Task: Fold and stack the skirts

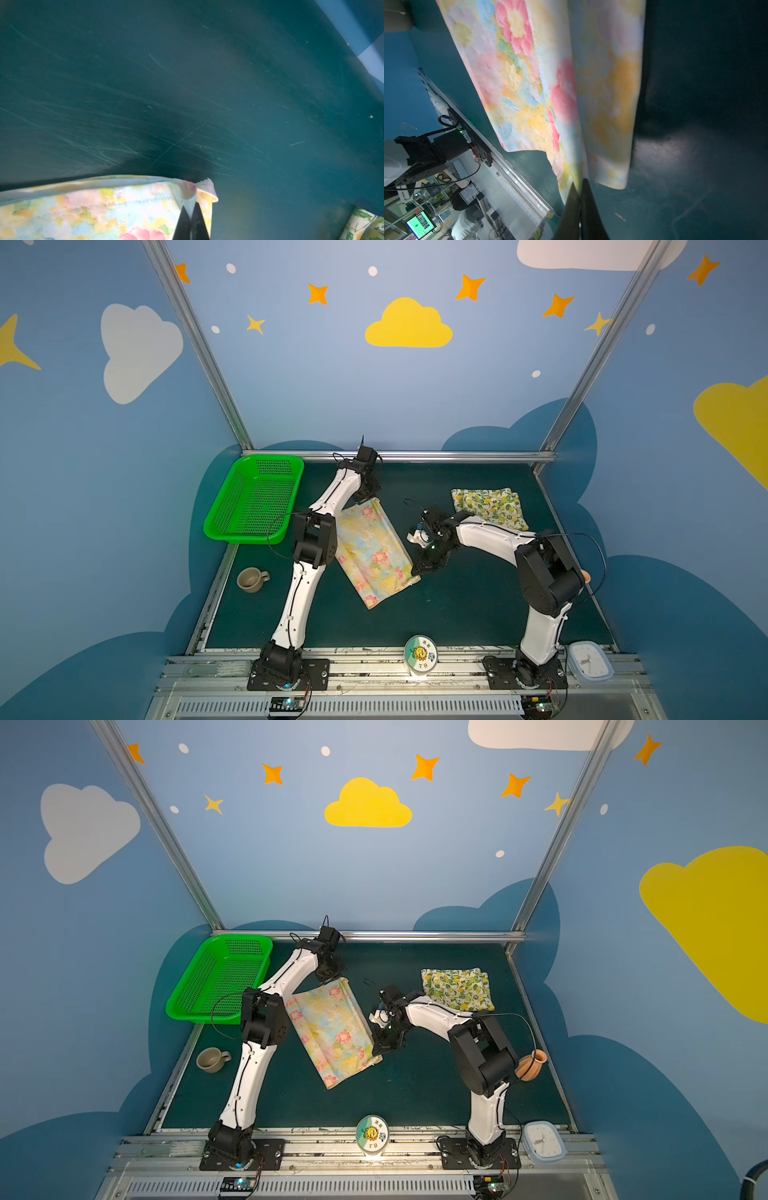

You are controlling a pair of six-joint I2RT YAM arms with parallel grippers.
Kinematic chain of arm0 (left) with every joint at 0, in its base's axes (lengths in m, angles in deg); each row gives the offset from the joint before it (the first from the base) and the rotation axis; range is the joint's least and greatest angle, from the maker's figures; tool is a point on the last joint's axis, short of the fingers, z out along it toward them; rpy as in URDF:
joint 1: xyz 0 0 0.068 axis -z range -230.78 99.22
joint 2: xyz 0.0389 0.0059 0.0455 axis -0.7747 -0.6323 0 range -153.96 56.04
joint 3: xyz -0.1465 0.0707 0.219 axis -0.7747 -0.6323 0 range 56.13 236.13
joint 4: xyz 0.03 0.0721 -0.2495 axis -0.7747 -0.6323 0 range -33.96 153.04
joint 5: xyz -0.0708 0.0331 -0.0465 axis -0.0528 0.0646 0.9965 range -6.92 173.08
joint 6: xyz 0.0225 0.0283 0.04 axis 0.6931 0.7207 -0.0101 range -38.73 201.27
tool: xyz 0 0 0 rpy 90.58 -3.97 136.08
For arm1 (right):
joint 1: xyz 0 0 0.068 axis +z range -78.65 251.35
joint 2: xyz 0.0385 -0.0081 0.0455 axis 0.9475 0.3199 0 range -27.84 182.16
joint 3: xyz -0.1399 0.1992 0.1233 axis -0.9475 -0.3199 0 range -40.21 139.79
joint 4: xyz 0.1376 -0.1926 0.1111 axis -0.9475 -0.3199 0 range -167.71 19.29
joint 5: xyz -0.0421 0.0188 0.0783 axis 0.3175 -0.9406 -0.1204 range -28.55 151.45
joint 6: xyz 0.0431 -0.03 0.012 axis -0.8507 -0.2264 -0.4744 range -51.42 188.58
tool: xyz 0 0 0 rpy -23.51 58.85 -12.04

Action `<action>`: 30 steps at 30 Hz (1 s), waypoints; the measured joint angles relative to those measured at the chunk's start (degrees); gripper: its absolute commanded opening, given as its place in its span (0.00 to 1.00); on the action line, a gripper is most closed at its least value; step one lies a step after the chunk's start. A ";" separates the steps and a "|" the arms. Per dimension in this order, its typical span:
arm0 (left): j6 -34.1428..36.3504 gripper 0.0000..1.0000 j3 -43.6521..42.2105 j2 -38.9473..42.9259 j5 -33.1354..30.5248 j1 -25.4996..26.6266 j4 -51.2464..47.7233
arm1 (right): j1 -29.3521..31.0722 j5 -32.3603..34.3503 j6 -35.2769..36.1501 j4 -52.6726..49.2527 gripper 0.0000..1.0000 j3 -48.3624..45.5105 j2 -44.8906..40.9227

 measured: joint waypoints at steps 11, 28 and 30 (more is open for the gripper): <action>-0.20 0.04 0.00 -0.22 0.35 0.00 0.70 | -0.79 0.68 -0.07 -0.09 0.00 0.20 1.44; 0.94 0.36 0.00 -0.22 1.84 -0.24 4.52 | -1.55 1.60 -0.94 -1.99 0.30 0.52 3.08; 1.55 0.38 0.00 -0.22 1.86 -0.26 5.31 | -1.55 2.05 -1.40 -2.16 0.31 0.52 3.08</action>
